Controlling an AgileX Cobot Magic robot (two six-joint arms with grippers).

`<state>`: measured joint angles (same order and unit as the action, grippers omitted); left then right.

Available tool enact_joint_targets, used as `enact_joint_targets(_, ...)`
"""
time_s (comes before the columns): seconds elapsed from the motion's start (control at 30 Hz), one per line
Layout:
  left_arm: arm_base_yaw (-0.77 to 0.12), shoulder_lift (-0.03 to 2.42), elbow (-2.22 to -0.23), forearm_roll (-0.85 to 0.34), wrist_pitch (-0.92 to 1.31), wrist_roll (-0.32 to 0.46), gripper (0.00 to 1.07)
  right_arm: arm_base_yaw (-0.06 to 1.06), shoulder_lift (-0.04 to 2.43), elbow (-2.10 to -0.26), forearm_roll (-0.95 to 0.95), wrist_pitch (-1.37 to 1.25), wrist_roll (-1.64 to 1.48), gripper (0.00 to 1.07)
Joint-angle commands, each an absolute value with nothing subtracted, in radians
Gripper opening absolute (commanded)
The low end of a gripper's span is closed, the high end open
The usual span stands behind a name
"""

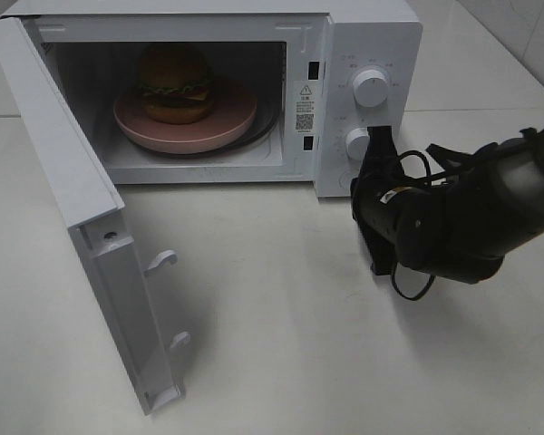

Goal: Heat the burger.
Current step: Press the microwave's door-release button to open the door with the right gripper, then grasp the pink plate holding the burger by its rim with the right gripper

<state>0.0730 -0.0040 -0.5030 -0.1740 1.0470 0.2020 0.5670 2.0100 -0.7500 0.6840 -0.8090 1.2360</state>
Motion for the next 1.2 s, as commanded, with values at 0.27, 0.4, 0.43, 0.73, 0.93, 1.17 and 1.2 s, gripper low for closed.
enact_joint_targets(0.27,0.074,-0.025,-0.501,-0.179,1.045,0.201,0.98,0.562,1.821,-0.603,0.609,-0.685,1.172,0.00)
enact_joint_targets(0.4,0.074,-0.025,-0.501,-0.179,1.045,0.201,0.98,0.562,1.769,-0.570,0.573,-0.618,1.150,0.00)
enact_joint_targets(0.43,0.074,-0.025,-0.501,-0.179,1.045,0.201,0.98,0.559,1.735,-0.564,0.542,-0.552,1.117,0.00)
enact_joint_targets(0.73,0.074,-0.025,-0.501,-0.179,1.045,0.201,0.98,0.559,1.627,-0.565,0.522,-0.380,0.891,0.00)
enact_joint_targets(0.93,0.074,-0.025,-0.501,-0.179,1.045,0.201,0.98,0.537,1.594,-0.613,0.518,-0.137,0.537,0.00)
enact_joint_targets(1.17,0.074,-0.025,-0.501,-0.179,1.045,0.201,0.98,0.509,1.594,-0.685,0.455,0.096,0.321,0.00)
enact_joint_targets(1.2,0.074,-0.025,-0.501,-0.179,1.045,0.201,0.98,0.501,1.594,-0.707,0.420,0.170,0.282,0.00)
